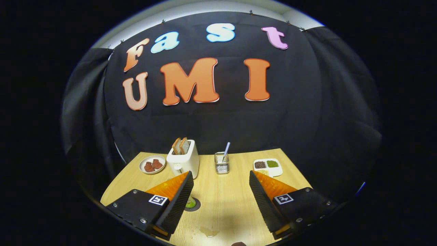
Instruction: Take the bottle from table, then pour the juice into the cup, finally place the bottle on the coaster
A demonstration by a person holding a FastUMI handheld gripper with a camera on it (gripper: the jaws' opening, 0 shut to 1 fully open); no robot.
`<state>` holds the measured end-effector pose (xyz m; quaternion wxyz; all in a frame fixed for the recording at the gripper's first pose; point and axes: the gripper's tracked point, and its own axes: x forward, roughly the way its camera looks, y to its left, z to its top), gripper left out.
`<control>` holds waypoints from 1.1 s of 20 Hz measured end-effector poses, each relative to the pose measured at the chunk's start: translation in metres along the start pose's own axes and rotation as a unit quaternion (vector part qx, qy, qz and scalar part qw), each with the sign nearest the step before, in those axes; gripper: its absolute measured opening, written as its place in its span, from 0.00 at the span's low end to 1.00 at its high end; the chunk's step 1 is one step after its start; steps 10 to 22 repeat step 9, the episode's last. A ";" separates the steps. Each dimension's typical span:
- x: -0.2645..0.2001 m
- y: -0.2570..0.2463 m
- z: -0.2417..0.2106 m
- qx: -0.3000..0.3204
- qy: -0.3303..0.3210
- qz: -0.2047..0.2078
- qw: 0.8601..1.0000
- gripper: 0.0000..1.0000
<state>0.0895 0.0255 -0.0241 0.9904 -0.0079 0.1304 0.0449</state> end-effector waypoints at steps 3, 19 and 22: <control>-0.028 -0.018 0.025 0.003 -0.022 -0.018 1.000 0.97; -0.058 -0.030 0.064 -0.007 -0.061 -0.029 0.998 0.97; -0.058 -0.030 0.064 -0.007 -0.061 -0.029 0.998 0.97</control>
